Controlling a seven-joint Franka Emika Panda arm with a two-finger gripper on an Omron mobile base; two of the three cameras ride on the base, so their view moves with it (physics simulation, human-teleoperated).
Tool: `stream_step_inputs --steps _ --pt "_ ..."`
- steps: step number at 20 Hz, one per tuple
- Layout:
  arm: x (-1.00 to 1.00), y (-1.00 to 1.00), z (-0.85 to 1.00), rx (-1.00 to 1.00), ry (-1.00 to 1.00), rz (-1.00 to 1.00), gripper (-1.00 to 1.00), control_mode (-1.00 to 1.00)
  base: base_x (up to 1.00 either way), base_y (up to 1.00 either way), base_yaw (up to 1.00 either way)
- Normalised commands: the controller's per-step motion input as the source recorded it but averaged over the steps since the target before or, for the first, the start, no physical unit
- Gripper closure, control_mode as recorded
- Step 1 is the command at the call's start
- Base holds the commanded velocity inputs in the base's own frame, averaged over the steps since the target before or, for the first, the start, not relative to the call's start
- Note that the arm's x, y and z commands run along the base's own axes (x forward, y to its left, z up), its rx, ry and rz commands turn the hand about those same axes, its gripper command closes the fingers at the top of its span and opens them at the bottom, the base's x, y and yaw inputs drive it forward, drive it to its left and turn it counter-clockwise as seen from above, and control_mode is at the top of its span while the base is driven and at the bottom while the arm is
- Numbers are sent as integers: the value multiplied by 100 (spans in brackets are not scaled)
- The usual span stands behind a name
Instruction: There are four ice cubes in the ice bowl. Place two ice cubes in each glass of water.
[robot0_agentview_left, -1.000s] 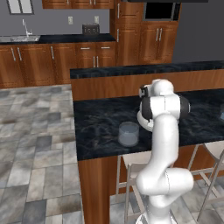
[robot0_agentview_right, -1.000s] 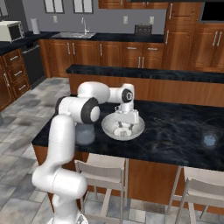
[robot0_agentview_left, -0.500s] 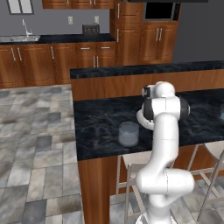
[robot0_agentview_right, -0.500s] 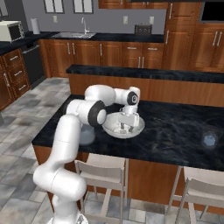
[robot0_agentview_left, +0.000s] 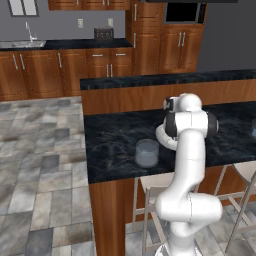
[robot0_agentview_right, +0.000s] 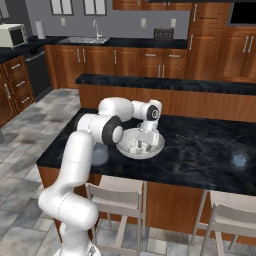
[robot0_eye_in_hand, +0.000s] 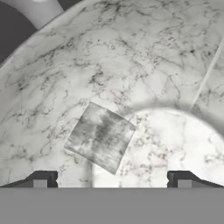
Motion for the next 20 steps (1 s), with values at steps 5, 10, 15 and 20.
stream_step_inputs --steps 5,10,15,20 --pt "-41 31 -12 -5 -10 -10 -100 -100 0 0 0" --pt "-38 30 -19 -7 -10 -16 -100 -100 0 0 0" --pt "-6 -27 -65 -1 -9 -13 -100 -100 0 0 0" --pt "0 -25 -45 0 -18 -9 -100 -100 0 0 0"
